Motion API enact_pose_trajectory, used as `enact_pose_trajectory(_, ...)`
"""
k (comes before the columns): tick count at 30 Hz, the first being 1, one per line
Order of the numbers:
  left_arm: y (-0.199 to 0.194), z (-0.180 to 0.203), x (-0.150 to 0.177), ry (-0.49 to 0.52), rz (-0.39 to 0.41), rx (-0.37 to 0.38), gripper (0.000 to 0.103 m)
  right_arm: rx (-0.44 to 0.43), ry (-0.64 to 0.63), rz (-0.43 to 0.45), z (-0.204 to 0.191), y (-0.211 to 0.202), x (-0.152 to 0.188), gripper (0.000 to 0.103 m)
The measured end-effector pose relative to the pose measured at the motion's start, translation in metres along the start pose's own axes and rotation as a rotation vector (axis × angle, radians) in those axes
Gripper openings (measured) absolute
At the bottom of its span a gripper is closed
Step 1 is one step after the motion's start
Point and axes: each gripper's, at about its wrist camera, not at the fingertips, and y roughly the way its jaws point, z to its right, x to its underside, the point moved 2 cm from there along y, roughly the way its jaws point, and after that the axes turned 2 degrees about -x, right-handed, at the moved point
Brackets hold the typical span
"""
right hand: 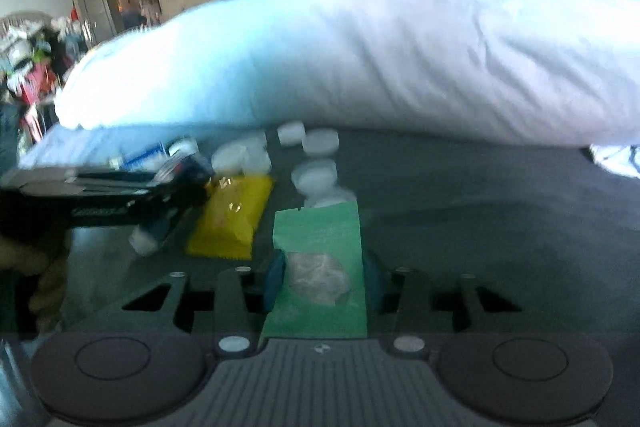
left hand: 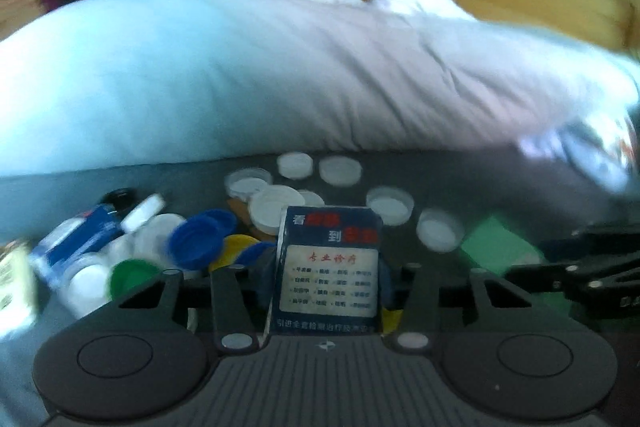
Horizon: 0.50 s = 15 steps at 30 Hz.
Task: Organize objects
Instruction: 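Grasp the blue-and-white medicine box with the left tool while the right tool grasps a green packet, then carry the medicine box and green packet over the blue basket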
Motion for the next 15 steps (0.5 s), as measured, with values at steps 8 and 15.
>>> enact_pose_trajectory(8, -0.12, -0.003, -0.014, -0.061, 0.174, -0.166, 0.05, -0.071, -0.051, 0.128, -0.041, -0.045, -0.036, 0.044)
enact_pose_trajectory(15, -0.183, 0.001, 0.002, 0.032, 0.185, -0.218, 0.051, -0.134, -0.079, 0.168, -0.077, -0.084, -0.048, 0.044)
